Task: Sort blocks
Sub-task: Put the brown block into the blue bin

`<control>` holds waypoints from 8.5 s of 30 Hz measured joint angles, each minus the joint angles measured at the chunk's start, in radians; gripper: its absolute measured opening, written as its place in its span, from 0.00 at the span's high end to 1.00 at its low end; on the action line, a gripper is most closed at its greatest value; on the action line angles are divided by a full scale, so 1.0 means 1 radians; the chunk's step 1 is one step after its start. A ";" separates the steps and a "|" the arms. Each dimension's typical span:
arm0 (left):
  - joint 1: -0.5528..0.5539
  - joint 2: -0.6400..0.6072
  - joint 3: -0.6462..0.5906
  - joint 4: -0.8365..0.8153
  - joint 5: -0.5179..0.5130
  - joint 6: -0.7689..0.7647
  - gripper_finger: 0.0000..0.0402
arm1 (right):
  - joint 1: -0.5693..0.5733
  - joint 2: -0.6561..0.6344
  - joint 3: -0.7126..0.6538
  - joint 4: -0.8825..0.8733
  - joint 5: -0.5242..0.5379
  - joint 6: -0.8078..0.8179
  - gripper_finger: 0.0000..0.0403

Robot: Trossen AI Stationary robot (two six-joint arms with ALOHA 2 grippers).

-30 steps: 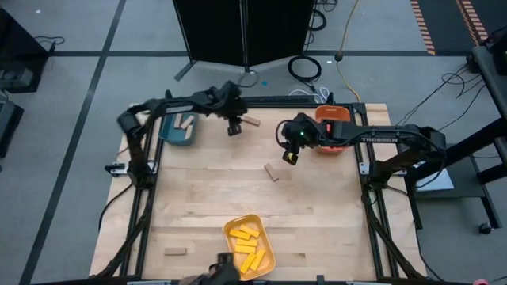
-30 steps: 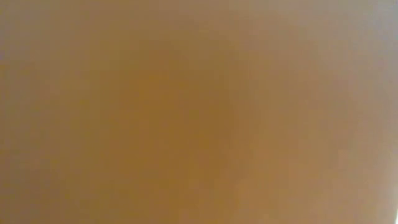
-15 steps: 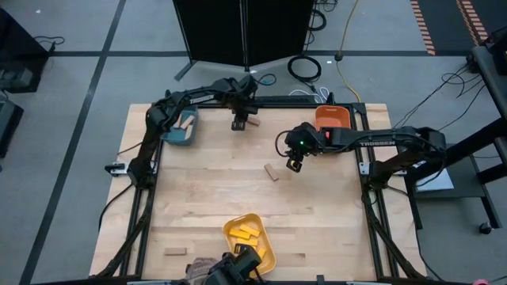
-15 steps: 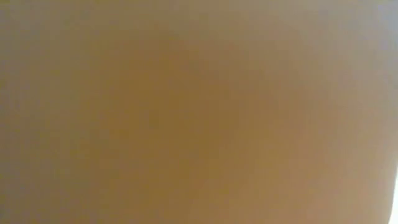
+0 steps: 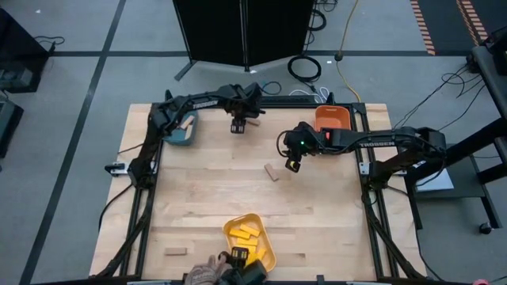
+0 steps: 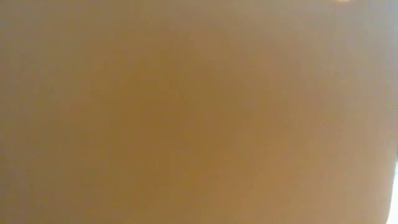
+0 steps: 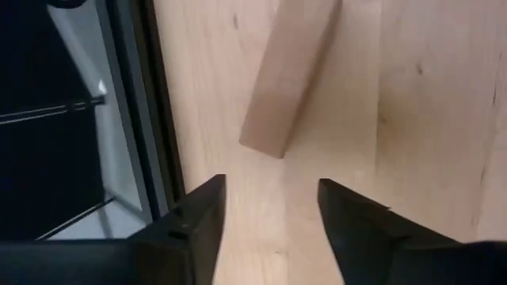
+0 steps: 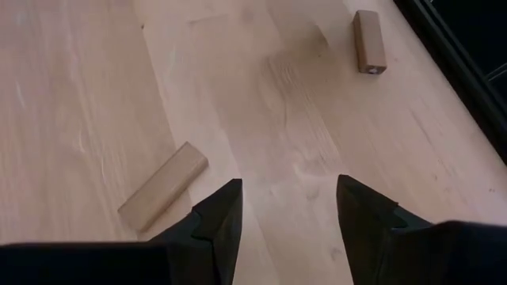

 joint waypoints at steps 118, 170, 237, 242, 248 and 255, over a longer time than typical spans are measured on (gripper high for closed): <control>0.490 -0.340 -0.042 -0.032 1.026 -0.003 0.36 | -0.310 1.120 1.477 -0.616 -0.098 0.403 0.65; 0.469 -0.339 -0.042 -0.010 0.987 0.022 0.36 | -0.348 1.159 1.490 -0.522 -0.261 0.387 0.96; 0.468 -0.339 -0.042 -0.030 0.989 0.031 0.36 | -0.512 1.200 1.492 -1.000 -0.591 0.325 1.00; 0.465 -0.339 -0.042 -0.029 0.989 0.032 0.36 | -0.467 1.170 1.489 -1.195 -0.339 0.280 1.00; 0.461 -0.339 -0.042 -0.025 0.989 0.050 0.36 | -0.371 1.088 1.487 -1.234 -0.253 0.231 1.00; 0.462 -0.339 -0.042 -0.029 0.989 0.052 0.36 | -0.278 0.873 1.375 -1.174 -0.048 0.251 1.00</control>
